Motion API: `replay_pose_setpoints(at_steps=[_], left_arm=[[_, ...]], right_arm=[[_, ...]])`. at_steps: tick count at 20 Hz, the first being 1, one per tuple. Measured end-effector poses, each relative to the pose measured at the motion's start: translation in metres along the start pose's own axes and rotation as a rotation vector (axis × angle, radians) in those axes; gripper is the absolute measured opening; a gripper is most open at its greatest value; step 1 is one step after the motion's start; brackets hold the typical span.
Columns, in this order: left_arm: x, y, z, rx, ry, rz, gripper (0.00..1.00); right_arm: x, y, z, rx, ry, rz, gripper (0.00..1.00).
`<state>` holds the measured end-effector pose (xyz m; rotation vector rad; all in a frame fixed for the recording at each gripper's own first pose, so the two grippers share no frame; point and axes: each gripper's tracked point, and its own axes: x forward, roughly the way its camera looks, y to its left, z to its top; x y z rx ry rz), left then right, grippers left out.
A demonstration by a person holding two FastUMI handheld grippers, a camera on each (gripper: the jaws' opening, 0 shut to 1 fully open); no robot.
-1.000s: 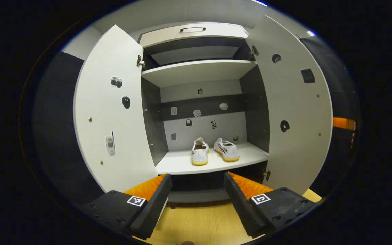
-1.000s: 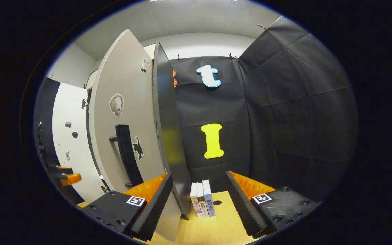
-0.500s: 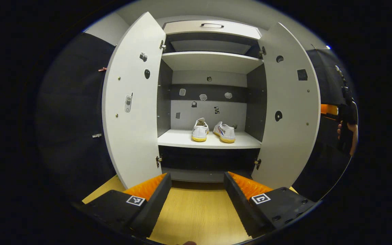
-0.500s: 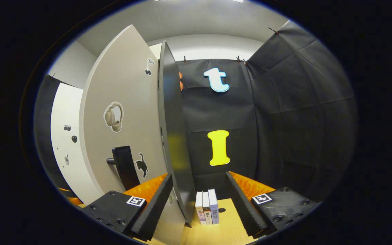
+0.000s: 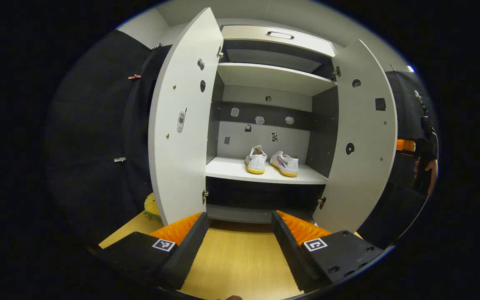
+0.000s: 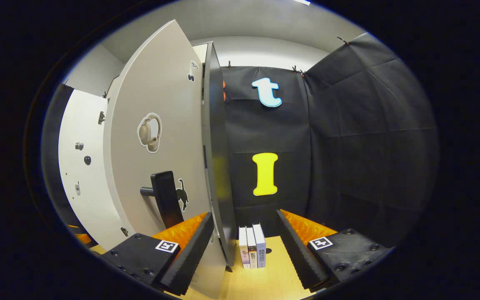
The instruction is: Grab one shoe with the right hand and put it into the shoe cabinet, grab the other shoe with the left hand and put it into the shoe cabinet; then close the right door with the right hand and the left door with the left hand.
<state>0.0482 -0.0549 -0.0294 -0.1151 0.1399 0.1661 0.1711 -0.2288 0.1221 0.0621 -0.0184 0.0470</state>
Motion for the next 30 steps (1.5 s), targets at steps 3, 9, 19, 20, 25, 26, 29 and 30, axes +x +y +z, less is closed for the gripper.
replay_pose_setpoints(at_steps=[3, 9, 19, 20, 25, 26, 29, 30], left_arm=[[-0.005, 0.016, -0.002, 0.010, 0.000, -0.005, 0.95], [-0.009, 0.048, -0.006, -0.003, 0.006, 0.009, 0.95], [-0.035, 0.123, -0.008, -0.010, -0.016, 0.076, 0.95], [-0.037, 0.133, -0.009, -0.012, -0.015, 0.086, 0.95], [-0.033, 0.186, 0.000, -0.032, -0.041, 0.128, 0.95], [-0.033, 0.201, 0.006, -0.025, -0.048, 0.145, 0.95], [-0.030, 0.230, 0.026, -0.013, -0.082, 0.158, 0.95], [-0.027, 0.237, 0.035, -0.011, -0.094, 0.152, 0.95]], right_arm=[[-0.005, 0.026, 0.003, 0.005, -0.014, 0.017, 0.98], [0.001, 0.097, -0.002, 0.032, -0.027, 0.078, 0.98], [0.007, 0.194, -0.017, 0.018, -0.035, 0.161, 0.98], [0.001, 0.197, -0.023, 0.019, -0.031, 0.159, 0.98], [-0.032, 0.202, -0.064, 0.049, 0.039, 0.141, 0.98], [-0.037, 0.200, -0.070, 0.043, 0.051, 0.131, 0.98], [-0.045, 0.203, -0.080, 0.031, 0.074, 0.120, 0.98], [-0.047, 0.204, -0.081, 0.030, 0.076, 0.116, 0.98]])
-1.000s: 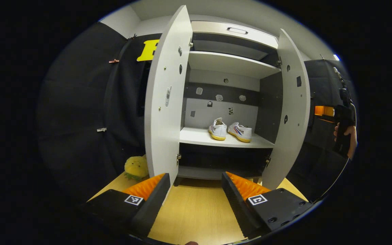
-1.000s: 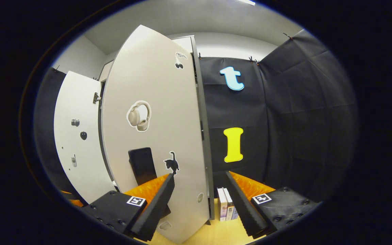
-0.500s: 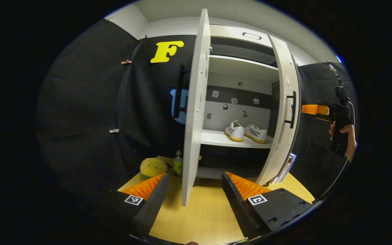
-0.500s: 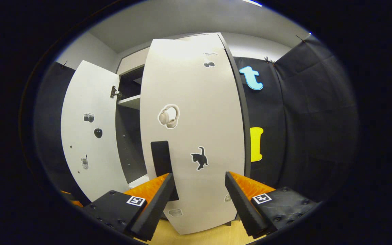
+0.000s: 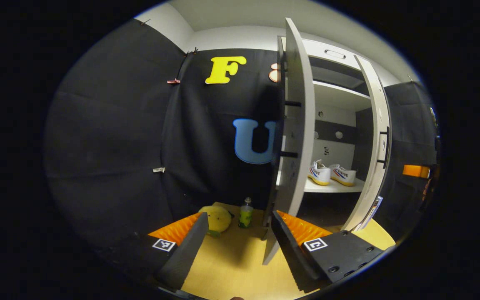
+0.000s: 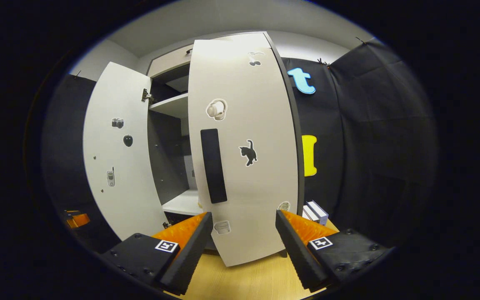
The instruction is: Grab one shoe with the right hand and put it into the shoe cabinet, grab the other shoe with the left hand and put it into the shoe cabinet; then close the right door with the right hand and the left door with the left hand.
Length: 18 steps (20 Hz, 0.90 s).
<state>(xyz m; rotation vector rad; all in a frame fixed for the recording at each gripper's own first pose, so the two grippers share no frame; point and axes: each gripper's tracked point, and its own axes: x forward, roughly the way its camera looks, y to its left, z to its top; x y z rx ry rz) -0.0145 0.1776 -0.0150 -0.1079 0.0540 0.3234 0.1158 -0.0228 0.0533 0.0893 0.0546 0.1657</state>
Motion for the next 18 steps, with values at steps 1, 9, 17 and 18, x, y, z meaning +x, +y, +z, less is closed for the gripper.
replay_pose_setpoints(at_steps=[1, 9, 17, 18], left_arm=[[0.005, 0.006, 0.009, 0.000, -0.012, -0.005, 0.95], [0.070, 0.029, 0.066, -0.062, -0.025, -0.112, 0.96], [0.117, 0.000, 0.088, -0.045, 0.008, -0.244, 0.95], [0.120, -0.005, 0.090, -0.054, -0.001, -0.259, 0.95]], right_arm=[[-0.002, 0.002, 0.000, 0.000, -0.004, -0.003, 0.98], [-0.029, 0.024, -0.032, -0.001, 0.047, -0.009, 0.98], [-0.050, 0.011, -0.067, 0.100, 0.122, -0.067, 0.98], [-0.051, 0.007, -0.069, 0.109, 0.125, -0.079, 0.98]])
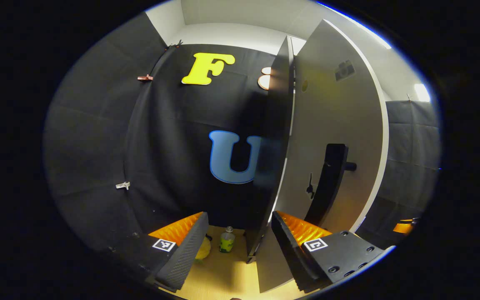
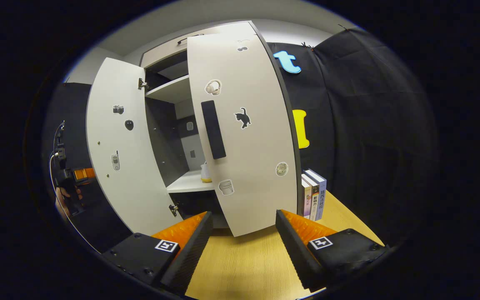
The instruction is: Grab one shoe with the right hand and put it into the shoe cabinet, grab the other shoe with the left hand and put it into the shoe cabinet; then close the right door with the right hand and the left door with the left hand.
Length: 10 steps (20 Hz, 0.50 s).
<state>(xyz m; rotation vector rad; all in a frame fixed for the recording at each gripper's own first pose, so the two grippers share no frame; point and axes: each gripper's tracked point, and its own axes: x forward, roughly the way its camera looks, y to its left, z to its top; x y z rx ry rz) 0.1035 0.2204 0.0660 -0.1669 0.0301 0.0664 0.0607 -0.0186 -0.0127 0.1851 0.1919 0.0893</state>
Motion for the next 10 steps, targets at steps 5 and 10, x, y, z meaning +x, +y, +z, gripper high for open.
replay_pose_setpoints(at_steps=[5, 10], left_arm=[[0.007, -0.003, -0.002, 0.032, 0.000, -0.007, 0.94], [0.007, -0.009, -0.003, 0.156, 0.015, -0.004, 0.90]], right_arm=[[-0.004, -0.013, -0.001, 0.039, -0.009, -0.037, 0.98], [-0.004, -0.016, -0.001, 0.038, -0.007, -0.055, 0.98]])
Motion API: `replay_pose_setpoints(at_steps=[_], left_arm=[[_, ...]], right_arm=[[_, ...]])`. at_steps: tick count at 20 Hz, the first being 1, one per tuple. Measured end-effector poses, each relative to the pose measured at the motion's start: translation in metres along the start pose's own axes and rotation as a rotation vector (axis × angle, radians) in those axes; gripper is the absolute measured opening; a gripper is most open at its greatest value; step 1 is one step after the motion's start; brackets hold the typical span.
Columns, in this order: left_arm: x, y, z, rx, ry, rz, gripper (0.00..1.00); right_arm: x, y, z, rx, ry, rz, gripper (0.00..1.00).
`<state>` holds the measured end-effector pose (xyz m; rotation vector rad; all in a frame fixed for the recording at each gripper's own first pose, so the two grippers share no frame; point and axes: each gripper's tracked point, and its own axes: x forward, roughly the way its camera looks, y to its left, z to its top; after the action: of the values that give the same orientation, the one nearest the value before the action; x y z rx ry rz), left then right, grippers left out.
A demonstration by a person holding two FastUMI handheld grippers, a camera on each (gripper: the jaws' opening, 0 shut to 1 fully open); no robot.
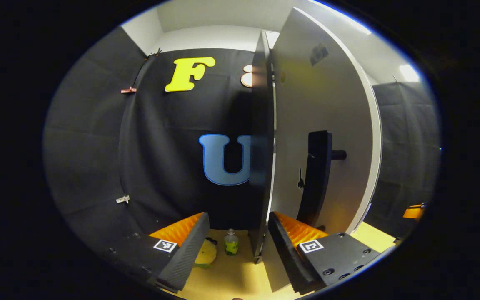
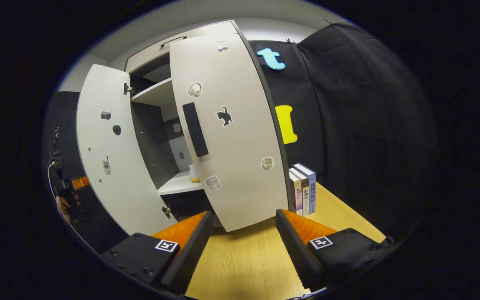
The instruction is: Grab one shoe with the right hand and put it into the shoe cabinet, grab the other shoe with the left hand and put it into the shoe cabinet; then close the right door with the right hand and the left door with the left hand.
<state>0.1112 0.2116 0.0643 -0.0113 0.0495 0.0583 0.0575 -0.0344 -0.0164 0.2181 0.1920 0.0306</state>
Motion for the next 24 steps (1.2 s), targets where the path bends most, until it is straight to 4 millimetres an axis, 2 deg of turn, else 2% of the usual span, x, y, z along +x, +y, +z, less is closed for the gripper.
replay_pose_setpoints(at_steps=[3, 6, 7, 13, 17, 19, 20, 22, 24], left_arm=[[0.003, -0.010, -0.003, -0.027, 0.004, -0.029, 0.88], [0.002, -0.039, -0.005, -0.043, 0.014, -0.088, 0.88], [0.003, -0.041, -0.005, -0.054, 0.019, -0.093, 0.88], [0.019, -0.069, 0.002, -0.086, 0.014, -0.092, 0.88], [0.033, -0.111, 0.007, -0.088, 0.003, -0.155, 0.87], [0.039, -0.140, 0.005, -0.099, 0.005, -0.205, 0.88], [0.039, -0.157, 0.007, -0.108, 0.002, -0.243, 0.84], [0.036, -0.183, 0.009, -0.110, -0.014, -0.289, 0.92], [0.028, -0.191, 0.006, -0.082, -0.029, -0.277, 0.94]], right_arm=[[-0.001, 0.006, 0.006, -0.043, -0.024, 0.014, 0.98], [0.001, 0.011, 0.002, -0.055, -0.018, 0.032, 0.98], [0.002, 0.012, 0.000, -0.056, -0.014, 0.035, 0.98], [-0.006, 0.011, -0.001, -0.115, -0.032, 0.023, 0.98], [-0.010, 0.003, -0.004, -0.103, -0.029, 0.002, 0.98], [-0.011, -0.002, -0.003, -0.098, -0.031, -0.010, 0.98], [-0.012, -0.004, -0.003, -0.097, -0.034, -0.016, 0.98], [-0.013, -0.008, -0.001, -0.088, -0.038, -0.024, 0.98], [-0.013, -0.009, 0.000, -0.073, -0.038, -0.027, 0.98]])
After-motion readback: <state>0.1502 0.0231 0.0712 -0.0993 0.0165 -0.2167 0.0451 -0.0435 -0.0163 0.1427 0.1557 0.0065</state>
